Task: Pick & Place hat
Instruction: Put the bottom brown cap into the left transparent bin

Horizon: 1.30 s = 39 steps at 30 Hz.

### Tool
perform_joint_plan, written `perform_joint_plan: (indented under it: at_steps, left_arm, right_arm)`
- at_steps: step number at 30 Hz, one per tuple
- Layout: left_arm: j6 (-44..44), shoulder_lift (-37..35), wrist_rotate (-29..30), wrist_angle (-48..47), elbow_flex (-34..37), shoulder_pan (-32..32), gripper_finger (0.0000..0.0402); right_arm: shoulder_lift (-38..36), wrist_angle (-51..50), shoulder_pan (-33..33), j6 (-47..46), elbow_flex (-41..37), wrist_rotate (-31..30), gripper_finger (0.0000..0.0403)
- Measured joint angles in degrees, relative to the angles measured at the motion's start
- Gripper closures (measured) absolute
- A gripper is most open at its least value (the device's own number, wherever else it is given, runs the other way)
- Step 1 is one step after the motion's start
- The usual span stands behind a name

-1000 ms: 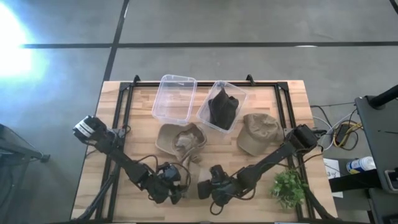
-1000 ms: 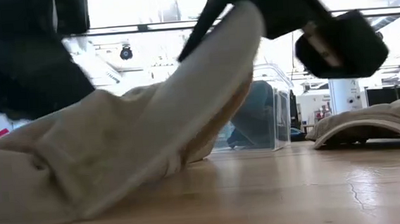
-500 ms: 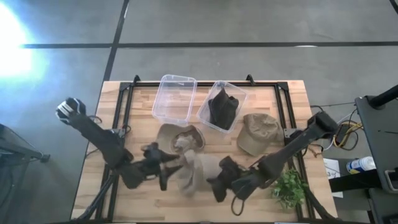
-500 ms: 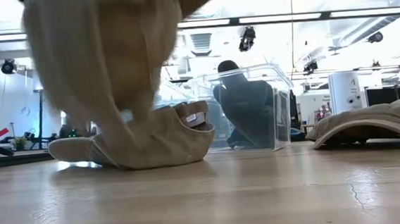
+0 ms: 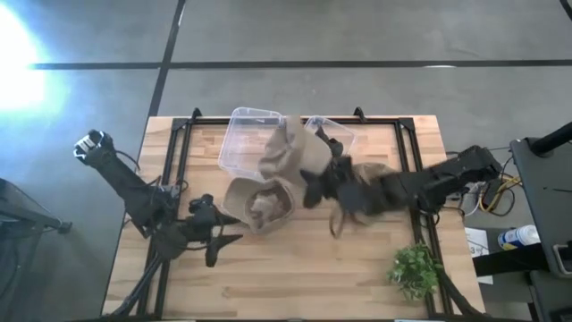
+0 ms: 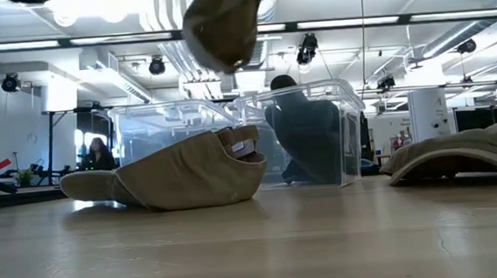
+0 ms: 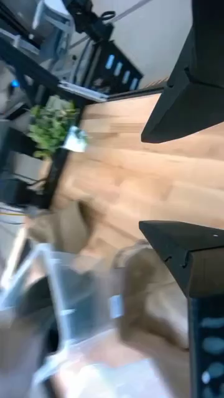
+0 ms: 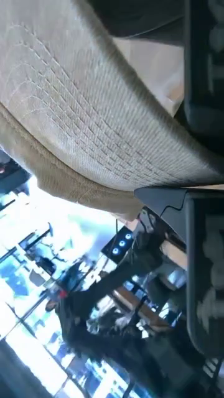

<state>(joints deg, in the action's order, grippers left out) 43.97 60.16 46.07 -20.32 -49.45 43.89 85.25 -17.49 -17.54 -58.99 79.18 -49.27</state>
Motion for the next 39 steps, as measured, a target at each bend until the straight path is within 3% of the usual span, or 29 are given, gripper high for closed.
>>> perform_joint_plan:
  at_steps: [8, 13, 16, 23, 27, 36, 39]
  left_arm:
    - [1.59, -0.32, -3.81, -3.82, 0.0, 0.1, 0.0193]
    - [-2.9, -1.68, -12.32, -2.2, 0.02, -1.65, 0.0193]
    - [-6.06, -2.95, -13.61, 0.23, 0.02, -4.04, 0.0193]
    - [-9.34, -6.29, -18.62, 1.26, 0.02, -14.34, 0.0193]
    - [-9.67, -7.18, -19.19, 2.52, 0.02, -19.12, 0.0193]
    - [-11.06, -8.9, -17.93, 2.69, 0.04, -24.46, 0.0193]
    - [-11.88, -10.83, -18.04, 0.75, 0.04, -25.77, 0.0193]
  right_arm:
    - [2.22, 6.98, 18.55, 5.14, 0.2, 24.7, 0.039]
    - [6.07, 7.08, 25.77, 6.04, 2.73, 38.74, 0.039]
    - [10.48, 5.35, 28.68, 7.48, 7.33, 46.31, 0.039]
    - [23.73, -14.92, 34.6, 12.65, 25.68, 55.41, 0.039]
    - [30.94, -24.22, 37.28, 16.15, 36.31, 57.08, 0.039]
    - [46.55, -29.91, 40.54, 19.89, 55.05, 66.3, 0.0376]
    - [49.94, -28.39, 40.87, 19.41, 54.95, 71.58, 0.0372]
